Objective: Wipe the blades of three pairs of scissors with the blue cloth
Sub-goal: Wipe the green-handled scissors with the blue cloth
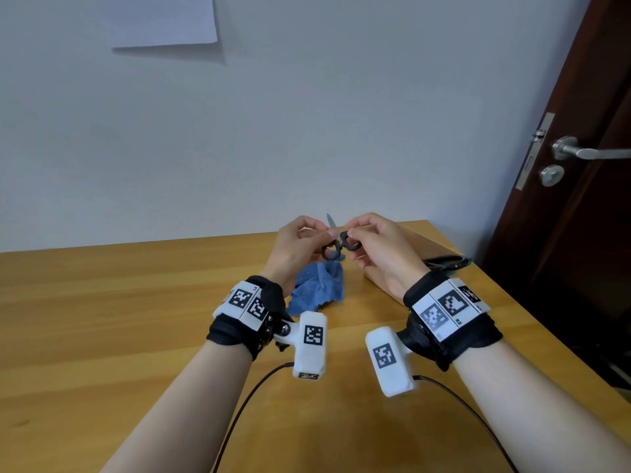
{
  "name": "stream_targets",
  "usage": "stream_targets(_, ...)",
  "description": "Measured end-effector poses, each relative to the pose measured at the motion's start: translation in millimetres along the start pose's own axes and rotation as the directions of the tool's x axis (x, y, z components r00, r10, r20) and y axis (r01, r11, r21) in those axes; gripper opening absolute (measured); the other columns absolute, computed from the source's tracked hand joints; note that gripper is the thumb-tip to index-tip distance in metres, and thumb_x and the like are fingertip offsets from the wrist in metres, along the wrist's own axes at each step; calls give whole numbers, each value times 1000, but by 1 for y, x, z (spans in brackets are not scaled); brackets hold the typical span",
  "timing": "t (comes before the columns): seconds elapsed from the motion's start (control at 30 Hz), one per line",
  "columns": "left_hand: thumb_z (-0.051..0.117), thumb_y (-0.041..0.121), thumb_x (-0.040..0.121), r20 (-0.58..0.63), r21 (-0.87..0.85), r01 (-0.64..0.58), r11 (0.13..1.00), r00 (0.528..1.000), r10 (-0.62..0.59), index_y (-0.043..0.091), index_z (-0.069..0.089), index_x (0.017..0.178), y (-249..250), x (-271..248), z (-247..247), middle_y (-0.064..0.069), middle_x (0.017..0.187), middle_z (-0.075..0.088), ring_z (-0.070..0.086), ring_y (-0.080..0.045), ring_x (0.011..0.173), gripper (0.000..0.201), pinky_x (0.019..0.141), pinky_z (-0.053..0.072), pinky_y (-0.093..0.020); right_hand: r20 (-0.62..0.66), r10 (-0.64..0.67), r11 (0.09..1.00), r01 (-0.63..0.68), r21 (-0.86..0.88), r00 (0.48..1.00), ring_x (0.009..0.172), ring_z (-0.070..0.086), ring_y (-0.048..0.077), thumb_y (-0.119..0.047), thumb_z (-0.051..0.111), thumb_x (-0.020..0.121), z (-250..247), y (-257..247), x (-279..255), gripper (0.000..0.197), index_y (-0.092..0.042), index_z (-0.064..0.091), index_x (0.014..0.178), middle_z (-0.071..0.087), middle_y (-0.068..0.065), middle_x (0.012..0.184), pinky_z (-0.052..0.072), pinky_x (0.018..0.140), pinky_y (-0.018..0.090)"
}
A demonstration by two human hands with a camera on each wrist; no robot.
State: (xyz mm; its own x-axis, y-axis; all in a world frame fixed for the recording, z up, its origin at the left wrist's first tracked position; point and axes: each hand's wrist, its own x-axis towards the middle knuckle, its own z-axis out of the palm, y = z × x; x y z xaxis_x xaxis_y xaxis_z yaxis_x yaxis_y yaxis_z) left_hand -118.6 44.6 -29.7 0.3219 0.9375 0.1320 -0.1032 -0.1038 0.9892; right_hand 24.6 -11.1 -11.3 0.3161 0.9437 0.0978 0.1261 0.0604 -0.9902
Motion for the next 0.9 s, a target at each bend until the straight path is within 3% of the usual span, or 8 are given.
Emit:
stream_targets(0.07, 67, 13, 96, 40, 78, -38, 996, 999, 35, 5, 66, 100, 2, 4, 18, -10, 86, 69, 64, -12, 64, 9, 65, 54, -23, -70, 20, 998, -16, 55, 997, 49, 54, 14, -5, 51, 99, -16, -3, 0, 15, -1, 64, 105, 59, 7, 77, 42, 43, 22)
stream_targets(0.2, 67, 38, 95, 201, 207, -115, 972, 977, 73, 18, 76, 107, 10, 10, 54, -2, 92, 74, 63, -11, 79, 24, 75, 51, -26, -182, 15, 999, -7, 46, 983, 54, 59, 15, -11, 56, 98, -54, -7, 3, 14, -4, 68, 101, 65, 7, 77, 47, 48, 24)
stream_targets(0.33, 78, 32, 87, 321, 305, -159, 939, 946, 56, 21, 75, 116, 11, 16, 84, -3, 109, 74, 63, -4, 91, 32, 78, 46, -16, -233, 35, 999, -34, 7, 972, 56, 53, 16, -13, 61, 93, -88, -3, 6, 12, -8, 71, 90, 64, 8, 70, 41, 47, 24)
stream_targets(0.47, 78, 29, 87, 347, 369, -156, 916, 938, 20, 15, 74, 118, 8, 18, 110, -1, 103, 74, 63, 8, 76, 34, 64, 42, -5, -272, 9, 987, -52, -152, 962, 82, 69, 17, -21, 64, 88, -114, 8, 9, 15, -15, 78, 88, 75, 2, 82, 53, 78, 30)
stream_targets(0.63, 77, 34, 88, 373, 477, -184, 859, 928, -8, 17, 73, 118, -3, 15, 126, 0, 120, 70, 64, -11, 110, 35, 93, 46, -24, -282, 32, 976, -90, -197, 959, 87, 68, 19, -21, 67, 84, -129, 22, 9, 13, -15, 78, 84, 75, 3, 84, 50, 73, 29)
stream_targets(0.7, 78, 37, 87, 380, 501, -187, 845, 925, -20, 20, 73, 118, -3, 10, 129, 2, 119, 68, 62, -11, 109, 36, 93, 47, -25, -293, 30, 974, -94, -205, 956, 88, 68, 18, -20, 67, 82, -130, 25, 9, 12, -16, 79, 81, 75, 3, 86, 52, 76, 31)
stream_targets(0.83, 86, 37, 77, 443, 611, -202, 765, 888, -119, 17, 56, 141, -7, 5, 131, 1, 127, 61, 56, -14, 115, 74, 96, 44, -26, -303, 70, 973, -132, -189, 950, 95, 66, 20, -21, 71, 80, -132, 32, 11, 11, -13, 78, 84, 75, 6, 92, 50, 78, 31)
stream_targets(0.9, 83, 28, 80, 443, 652, -250, 716, 892, -92, 14, 54, 142, -11, 6, 134, -5, 130, 60, 57, -19, 118, 70, 99, 45, -29, -304, 76, 973, -137, -187, 950, 96, 65, 22, -22, 72, 81, -133, 35, 12, 15, -11, 78, 88, 73, 9, 97, 46, 74, 28)
